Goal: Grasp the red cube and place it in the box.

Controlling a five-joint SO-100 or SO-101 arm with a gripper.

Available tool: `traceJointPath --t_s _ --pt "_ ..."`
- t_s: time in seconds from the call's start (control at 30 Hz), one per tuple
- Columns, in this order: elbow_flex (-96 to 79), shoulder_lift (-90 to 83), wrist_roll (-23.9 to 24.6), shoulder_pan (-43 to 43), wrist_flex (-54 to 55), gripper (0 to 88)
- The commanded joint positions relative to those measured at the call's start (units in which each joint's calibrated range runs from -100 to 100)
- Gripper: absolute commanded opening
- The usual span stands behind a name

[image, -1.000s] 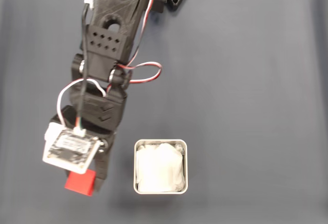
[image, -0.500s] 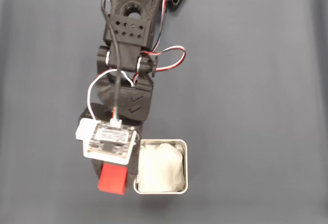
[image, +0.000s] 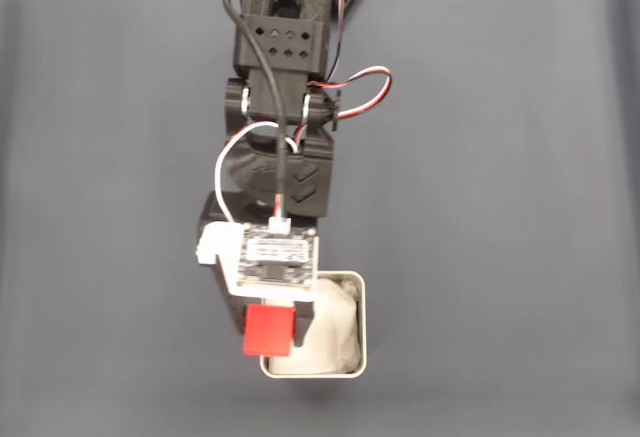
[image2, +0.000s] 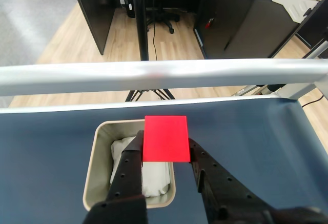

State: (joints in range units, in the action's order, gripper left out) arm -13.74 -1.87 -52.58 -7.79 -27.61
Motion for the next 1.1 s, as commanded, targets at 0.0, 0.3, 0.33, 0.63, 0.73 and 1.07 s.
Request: traceJointPath --t_s 0.0,0.3,0.33,0.63,0.73,1.07 --pt "-0.76 -4.89 -0.39 1.54 2.03 3.5" --pt "-3.50 -5.85 -0.05 3.88 2.61 3.5" --pt "-3.68 -5.85 -0.05 3.95 2.61 3.5" --pt "-5.60 -5.93 0.10 4.74 4.08 3.6" --pt "-5.87 -5.67 0.10 4.74 4.90 3.6" --pt "-6.69 -4.72 0.05 4.17 5.88 3.7"
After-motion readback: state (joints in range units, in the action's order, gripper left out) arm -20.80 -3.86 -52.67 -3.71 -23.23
